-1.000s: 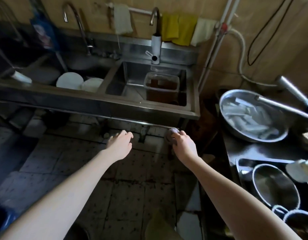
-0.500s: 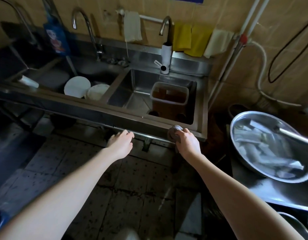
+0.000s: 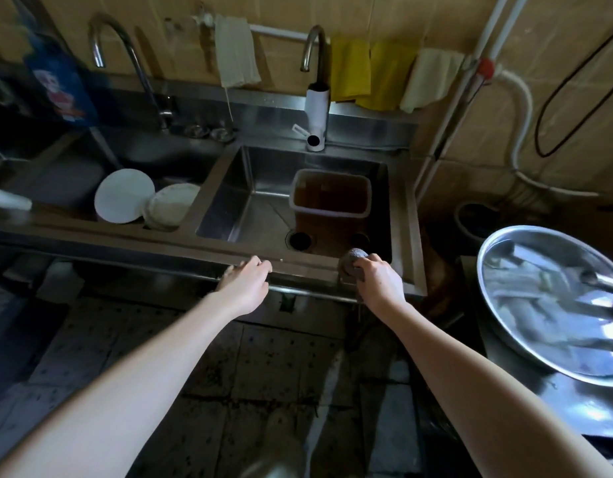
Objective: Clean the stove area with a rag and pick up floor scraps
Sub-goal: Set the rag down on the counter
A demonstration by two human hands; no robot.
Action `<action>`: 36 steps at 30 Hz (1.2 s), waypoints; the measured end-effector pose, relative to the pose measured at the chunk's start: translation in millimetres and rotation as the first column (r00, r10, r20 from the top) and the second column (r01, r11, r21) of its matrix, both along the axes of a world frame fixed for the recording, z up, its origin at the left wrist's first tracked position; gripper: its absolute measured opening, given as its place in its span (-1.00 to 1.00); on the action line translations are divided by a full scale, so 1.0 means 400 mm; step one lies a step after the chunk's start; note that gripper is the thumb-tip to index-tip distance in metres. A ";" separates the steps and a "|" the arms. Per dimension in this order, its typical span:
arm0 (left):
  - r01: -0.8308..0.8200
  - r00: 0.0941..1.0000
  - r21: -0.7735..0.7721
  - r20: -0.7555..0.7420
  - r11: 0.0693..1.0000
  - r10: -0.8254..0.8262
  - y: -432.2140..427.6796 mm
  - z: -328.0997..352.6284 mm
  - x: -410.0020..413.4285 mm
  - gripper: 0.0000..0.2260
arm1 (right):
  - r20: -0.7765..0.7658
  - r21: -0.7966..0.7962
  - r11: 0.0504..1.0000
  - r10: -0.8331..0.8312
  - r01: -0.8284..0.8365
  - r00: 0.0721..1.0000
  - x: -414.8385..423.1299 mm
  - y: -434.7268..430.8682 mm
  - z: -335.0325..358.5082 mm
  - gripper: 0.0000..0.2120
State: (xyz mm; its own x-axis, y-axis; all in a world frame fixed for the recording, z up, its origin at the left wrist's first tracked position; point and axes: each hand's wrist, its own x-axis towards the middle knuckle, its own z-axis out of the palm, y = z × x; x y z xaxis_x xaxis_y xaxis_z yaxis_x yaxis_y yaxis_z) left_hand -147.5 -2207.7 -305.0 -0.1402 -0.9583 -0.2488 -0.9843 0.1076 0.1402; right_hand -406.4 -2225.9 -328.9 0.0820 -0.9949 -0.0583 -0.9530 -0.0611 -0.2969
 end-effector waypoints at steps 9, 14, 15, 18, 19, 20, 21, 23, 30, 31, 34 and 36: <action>0.086 0.996 0.033 0.000 0.996 -0.086 -0.185 -0.008 0.030 -0.73 | -0.008 0.129 0.988 -0.080 0.080 0.997 0.033 -0.119 -0.071 -0.64; 0.123 0.992 0.051 -0.004 0.991 -0.123 -0.239 -0.015 0.021 -0.72 | -0.048 0.203 0.977 -0.050 0.059 0.998 0.033 -0.133 -0.102 -0.60; 0.125 0.992 0.054 -0.011 0.991 -0.124 -0.247 -0.015 0.019 -0.72 | -0.035 0.211 0.976 -0.050 0.057 0.998 0.030 -0.137 -0.102 -0.61; 0.108 0.994 0.060 -0.036 0.992 -0.106 -0.267 -0.005 0.017 -0.72 | 0.058 0.264 0.964 -0.053 0.035 0.997 0.010 -0.149 -0.085 -0.61; 0.107 0.994 0.058 -0.039 0.993 -0.105 -0.273 -0.001 0.017 -0.72 | 0.087 0.275 0.961 -0.055 0.029 0.995 0.000 -0.153 -0.079 -0.61; 0.109 0.994 0.054 -0.040 0.993 -0.107 -0.279 0.005 0.015 -0.72 | 0.107 0.279 0.960 -0.064 0.032 0.992 -0.009 -0.156 -0.067 -0.62; 0.111 0.993 0.042 -0.040 0.993 -0.109 -0.285 0.012 0.012 -0.72 | 0.122 0.269 0.962 -0.077 0.042 0.990 -0.020 -0.159 -0.056 -0.62; 0.108 0.994 0.018 -0.038 0.994 -0.107 -0.295 0.034 0.001 -0.72 | 0.114 0.236 0.969 -0.105 0.076 0.988 -0.037 -0.165 -0.029 -0.57; 0.125 0.991 -0.113 -0.023 0.986 -0.128 -0.330 0.148 -0.035 -0.70 | 0.069 0.064 0.992 -0.117 0.112 0.991 -0.099 -0.207 0.112 -0.61; 0.129 0.991 -0.143 -0.020 0.981 -0.133 -0.341 0.169 -0.035 -0.70 | 0.064 0.040 0.991 -0.127 0.125 0.990 -0.106 -0.218 0.138 -0.61; 0.141 0.989 -0.208 -0.010 0.968 -0.147 -0.377 0.246 -0.032 -0.71 | 0.073 -0.013 0.985 -0.171 0.172 0.983 -0.120 -0.248 0.226 -0.63; 0.154 0.987 -0.255 -0.007 0.955 -0.161 -0.400 0.298 -0.027 -0.71 | 0.094 -0.078 0.980 -0.174 0.181 0.980 -0.124 -0.263 0.281 -0.65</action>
